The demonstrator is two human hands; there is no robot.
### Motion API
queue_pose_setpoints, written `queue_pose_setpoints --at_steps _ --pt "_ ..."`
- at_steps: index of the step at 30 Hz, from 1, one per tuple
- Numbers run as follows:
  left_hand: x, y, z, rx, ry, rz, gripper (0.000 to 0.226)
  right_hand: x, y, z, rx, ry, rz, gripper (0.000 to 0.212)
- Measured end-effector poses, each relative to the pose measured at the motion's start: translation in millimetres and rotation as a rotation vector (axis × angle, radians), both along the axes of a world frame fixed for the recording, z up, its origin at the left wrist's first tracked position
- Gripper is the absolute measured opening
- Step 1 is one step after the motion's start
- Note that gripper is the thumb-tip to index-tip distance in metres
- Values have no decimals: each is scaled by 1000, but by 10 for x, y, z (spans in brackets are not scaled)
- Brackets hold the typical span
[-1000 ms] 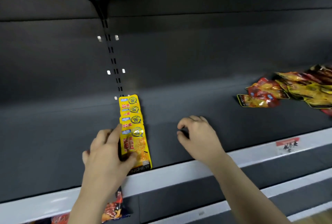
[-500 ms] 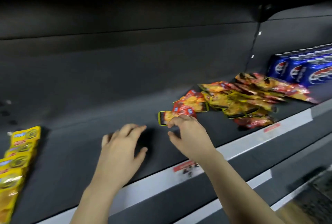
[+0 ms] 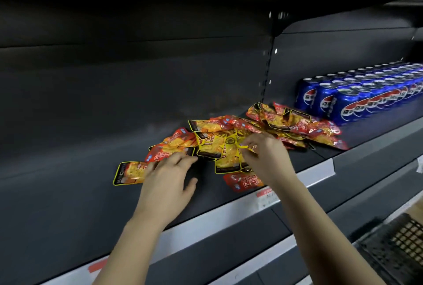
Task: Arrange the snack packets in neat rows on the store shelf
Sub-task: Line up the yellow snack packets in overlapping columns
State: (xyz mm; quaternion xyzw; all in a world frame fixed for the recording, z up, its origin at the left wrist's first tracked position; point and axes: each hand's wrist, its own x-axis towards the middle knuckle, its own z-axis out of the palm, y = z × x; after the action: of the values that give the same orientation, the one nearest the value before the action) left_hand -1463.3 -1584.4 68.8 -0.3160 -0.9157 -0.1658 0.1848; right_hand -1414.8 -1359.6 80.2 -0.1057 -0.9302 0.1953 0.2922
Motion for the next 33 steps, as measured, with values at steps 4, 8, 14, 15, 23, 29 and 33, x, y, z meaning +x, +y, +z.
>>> queue_pose_setpoints --at_steps 4,8,14,15,23,29,33 --pt "-116 228 102 -11 -5 -43 43 -60 249 5 -19 6 -59 18" --pt "-376 532 255 -58 19 -98 43 -127 378 -83 31 -132 -154 18" --pt "-540 692 102 -21 -11 -141 35 -120 463 -154 14 -202 -274 15" --pt "-552 676 57 -10 -27 -145 34 -106 463 -140 12 -208 -280 19" --pt "-594 645 24 78 -68 -170 29 -47 511 -67 -88 -293 -220 50" --pt "-624 608 6 264 -162 -196 24 84 544 90 -411 -400 -13 34" --pt "-625 609 19 352 -205 -222 26 195 510 172 -533 -320 115 20"
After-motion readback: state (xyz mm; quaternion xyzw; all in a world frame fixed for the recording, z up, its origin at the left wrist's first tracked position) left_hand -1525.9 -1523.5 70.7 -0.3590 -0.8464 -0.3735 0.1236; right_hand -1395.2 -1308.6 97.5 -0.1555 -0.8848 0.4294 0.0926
